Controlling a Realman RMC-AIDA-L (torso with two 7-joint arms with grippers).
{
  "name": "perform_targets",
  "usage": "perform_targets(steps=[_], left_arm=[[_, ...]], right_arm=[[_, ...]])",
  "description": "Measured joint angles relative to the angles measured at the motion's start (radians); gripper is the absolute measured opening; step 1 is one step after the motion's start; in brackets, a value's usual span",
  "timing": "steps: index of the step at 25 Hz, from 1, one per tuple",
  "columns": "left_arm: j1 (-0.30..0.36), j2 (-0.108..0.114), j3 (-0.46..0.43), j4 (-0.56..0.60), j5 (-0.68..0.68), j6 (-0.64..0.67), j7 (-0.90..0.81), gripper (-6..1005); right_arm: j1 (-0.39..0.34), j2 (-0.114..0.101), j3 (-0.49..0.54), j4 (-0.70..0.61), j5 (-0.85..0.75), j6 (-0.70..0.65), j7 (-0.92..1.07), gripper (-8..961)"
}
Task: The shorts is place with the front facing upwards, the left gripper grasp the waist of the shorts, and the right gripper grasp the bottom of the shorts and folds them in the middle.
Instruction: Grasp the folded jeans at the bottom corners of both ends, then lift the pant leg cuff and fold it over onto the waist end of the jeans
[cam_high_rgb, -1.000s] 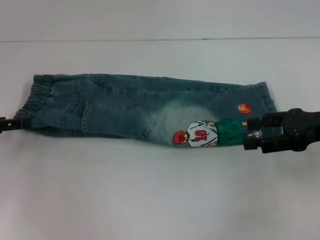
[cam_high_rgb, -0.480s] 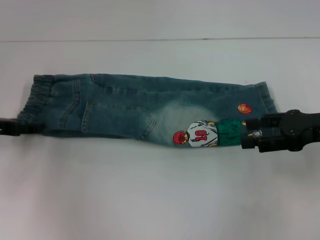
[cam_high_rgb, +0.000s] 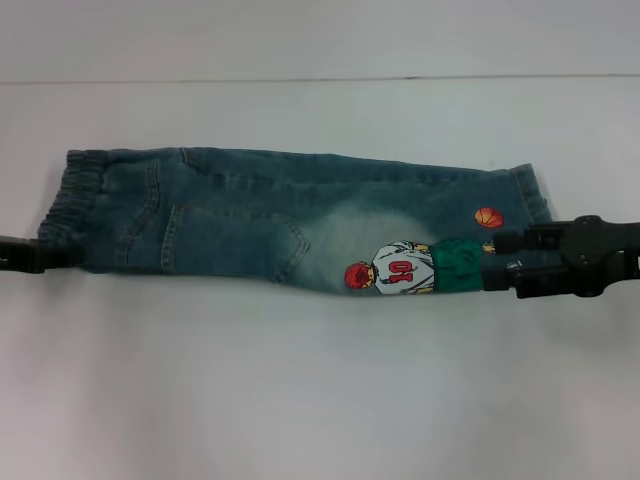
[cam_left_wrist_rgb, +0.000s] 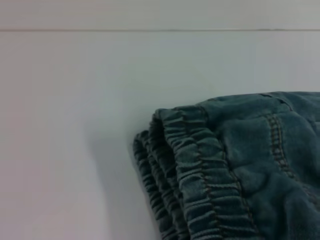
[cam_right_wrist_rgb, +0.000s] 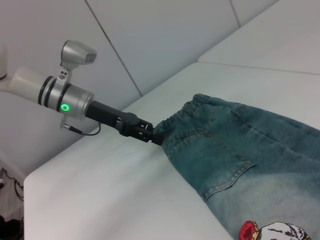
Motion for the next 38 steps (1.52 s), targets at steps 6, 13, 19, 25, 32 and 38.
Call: perform_targets(steps=[6,13,19,25,32,38], left_arm=[[-0.002,0.000,0.001,0.006,-0.004,0.025,0.003,554],[0.001,-0.014,-0.009,0.084,-0.014,0.095,0.004,432],[0.006,-0.020,-0.010,0.139,-0.057,0.149,0.004,260],[0.000,-0.019,-0.007,0.143,-0.060,0.158,0.004,107],[-0.003,-0.021,-0.010,0.144,-0.067,0.172,0.003,29],[0.000,-0.010,-0.021,0.175,-0.160,0.238,0.003,29]], right_arm=[[0.003,0.006,0.001,0.004,0.002,0.030,0.000,828],[0.006,0.013,0.003,0.008,0.006,0.053,-0.022,821],[-0.002,0.032,0.028,0.011,0.053,0.082,-0.078,678],[-0.005,0.045,0.069,0.012,0.069,0.109,-0.097,556],[-0.008,0.046,0.122,0.022,0.070,0.110,-0.132,366],[-0.013,0.052,0.192,0.137,0.155,0.142,-0.266,22]])
